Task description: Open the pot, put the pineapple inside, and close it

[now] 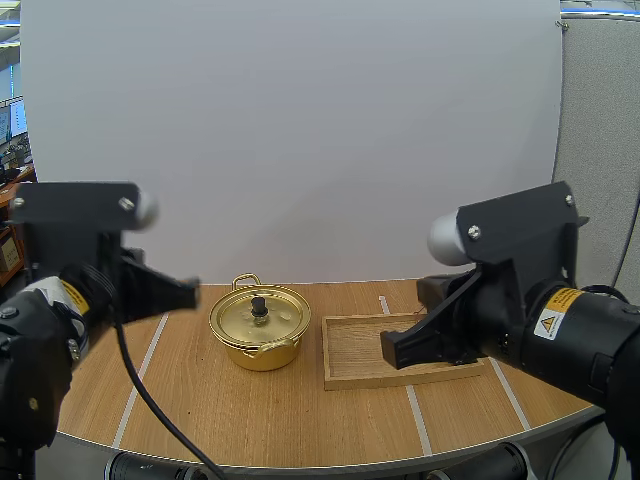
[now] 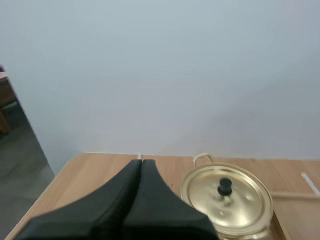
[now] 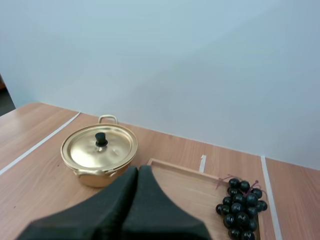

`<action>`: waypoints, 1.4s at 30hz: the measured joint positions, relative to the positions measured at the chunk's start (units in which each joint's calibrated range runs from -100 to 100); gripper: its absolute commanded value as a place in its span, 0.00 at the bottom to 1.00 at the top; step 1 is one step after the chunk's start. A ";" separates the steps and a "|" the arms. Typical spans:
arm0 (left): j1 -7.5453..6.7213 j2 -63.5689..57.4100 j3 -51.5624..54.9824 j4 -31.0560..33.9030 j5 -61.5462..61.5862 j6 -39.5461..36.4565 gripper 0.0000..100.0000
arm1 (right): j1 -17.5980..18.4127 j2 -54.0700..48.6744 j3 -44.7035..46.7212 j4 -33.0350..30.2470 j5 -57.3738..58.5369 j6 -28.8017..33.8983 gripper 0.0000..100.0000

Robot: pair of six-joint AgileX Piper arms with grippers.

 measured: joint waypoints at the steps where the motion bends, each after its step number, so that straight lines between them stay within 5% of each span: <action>1: 0.00 0.00 0.00 2.65 -0.76 -2.70 0.00 | -0.17 0.01 0.00 -0.19 -0.85 0.00 0.00; 5: 0.00 0.00 0.00 9.86 -1.01 -10.68 0.00 | -1.31 0.01 0.00 -0.82 -3.57 0.00 0.00; 30: -0.49 -9.65 6.95 9.08 -6.15 -11.50 0.00 | -4.13 0.01 0.00 -0.14 -1.01 0.00 0.00; 36: -0.76 -9.65 16.44 8.49 -30.33 -8.25 0.00 | -4.14 -0.12 9.27 -1.52 -19.34 -0.21 0.00; 42: -0.76 -9.65 23.68 8.49 -51.19 -7.07 0.00 | -4.14 0.01 24.48 -1.41 -54.74 -0.21 0.00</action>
